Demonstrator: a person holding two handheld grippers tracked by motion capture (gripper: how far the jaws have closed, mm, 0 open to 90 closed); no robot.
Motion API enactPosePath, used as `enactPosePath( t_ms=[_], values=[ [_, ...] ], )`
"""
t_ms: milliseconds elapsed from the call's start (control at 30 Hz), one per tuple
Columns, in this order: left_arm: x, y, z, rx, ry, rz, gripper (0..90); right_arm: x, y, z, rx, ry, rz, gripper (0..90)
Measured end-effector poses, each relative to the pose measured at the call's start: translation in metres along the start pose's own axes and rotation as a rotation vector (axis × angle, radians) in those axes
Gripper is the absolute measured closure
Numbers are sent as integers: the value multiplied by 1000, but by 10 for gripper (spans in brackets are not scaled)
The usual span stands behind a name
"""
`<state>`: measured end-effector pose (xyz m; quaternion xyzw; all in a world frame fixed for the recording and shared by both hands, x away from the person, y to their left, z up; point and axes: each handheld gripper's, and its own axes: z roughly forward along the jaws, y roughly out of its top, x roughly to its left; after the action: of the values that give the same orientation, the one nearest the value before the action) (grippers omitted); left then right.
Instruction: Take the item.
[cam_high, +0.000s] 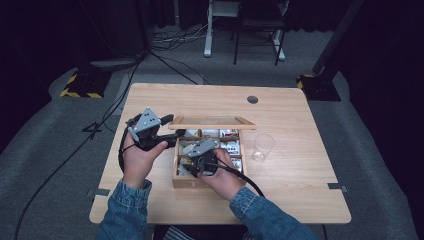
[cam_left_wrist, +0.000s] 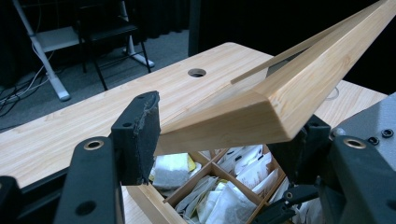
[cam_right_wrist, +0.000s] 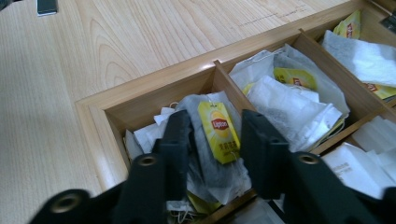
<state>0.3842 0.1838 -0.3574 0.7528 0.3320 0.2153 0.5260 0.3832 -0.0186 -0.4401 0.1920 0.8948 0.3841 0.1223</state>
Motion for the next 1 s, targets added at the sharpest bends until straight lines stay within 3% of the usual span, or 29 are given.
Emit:
enactPosePath(
  t_ms=[200, 433, 1000],
  values=[
    [0, 0, 0, 0, 0, 0, 384, -3, 2, -4, -7, 3, -3, 845],
    [0, -1, 0, 3, -6, -1, 383, 0, 4, -13, -30, -5, -23, 851],
    [-1, -1, 2, 11, 0, 10, 382, -6, 8, -70, -139, -41, -10, 854]
  ],
)
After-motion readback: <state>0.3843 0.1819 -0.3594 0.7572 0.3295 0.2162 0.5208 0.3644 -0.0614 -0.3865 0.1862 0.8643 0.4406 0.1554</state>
